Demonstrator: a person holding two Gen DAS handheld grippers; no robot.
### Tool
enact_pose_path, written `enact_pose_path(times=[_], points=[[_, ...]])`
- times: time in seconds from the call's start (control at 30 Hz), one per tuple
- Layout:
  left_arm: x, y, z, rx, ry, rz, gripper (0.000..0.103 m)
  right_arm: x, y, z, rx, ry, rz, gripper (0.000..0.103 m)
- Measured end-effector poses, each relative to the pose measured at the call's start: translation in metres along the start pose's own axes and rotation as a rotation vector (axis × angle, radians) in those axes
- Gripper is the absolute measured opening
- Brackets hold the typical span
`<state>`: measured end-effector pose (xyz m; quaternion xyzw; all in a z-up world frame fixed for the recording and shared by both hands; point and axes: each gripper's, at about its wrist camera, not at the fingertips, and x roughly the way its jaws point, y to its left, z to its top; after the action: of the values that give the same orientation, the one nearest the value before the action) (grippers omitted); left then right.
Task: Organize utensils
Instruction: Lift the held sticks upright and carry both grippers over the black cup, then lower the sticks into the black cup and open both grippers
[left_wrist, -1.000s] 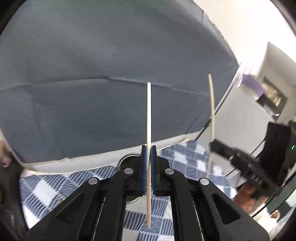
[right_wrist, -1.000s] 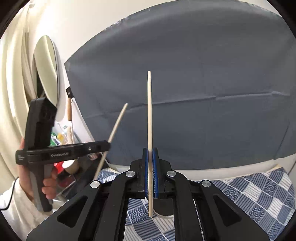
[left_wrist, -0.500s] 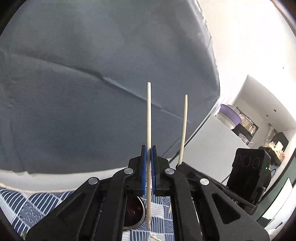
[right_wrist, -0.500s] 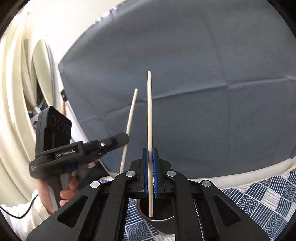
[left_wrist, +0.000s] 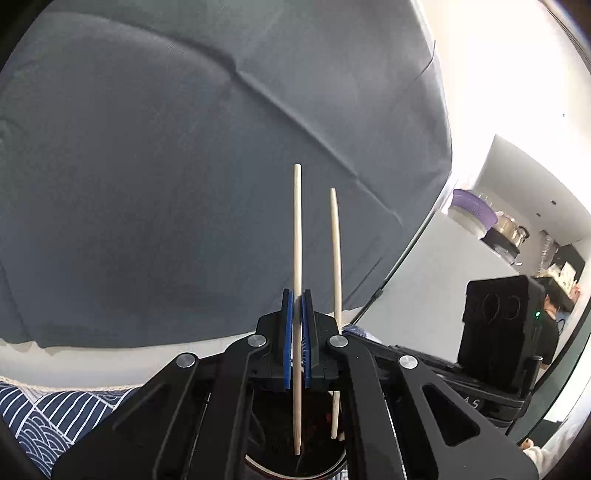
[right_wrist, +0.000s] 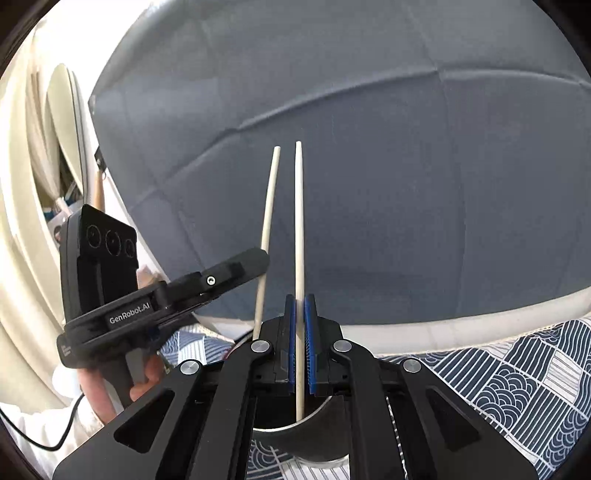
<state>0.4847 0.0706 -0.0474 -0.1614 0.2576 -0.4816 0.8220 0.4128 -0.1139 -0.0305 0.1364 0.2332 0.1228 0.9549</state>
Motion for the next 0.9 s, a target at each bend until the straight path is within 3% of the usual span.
enact_pose_path(times=[0.33,0.63,0.9], points=[[-0.015,-0.017,-0.022,0.072,0.018,0.068,0.005,-0.009,-0.003,-0.005,-0.016,-0.051,0.004,0.005],[-0.035,-0.033,-0.03,0.104,0.077,0.147,0.005,-0.008,0.006,-0.031,-0.017,0.039,-0.009,0.006],[-0.059,-0.046,-0.041,0.097,0.076,0.187,0.027,-0.048,0.011,-0.028,-0.055,0.04,-0.098,0.011]])
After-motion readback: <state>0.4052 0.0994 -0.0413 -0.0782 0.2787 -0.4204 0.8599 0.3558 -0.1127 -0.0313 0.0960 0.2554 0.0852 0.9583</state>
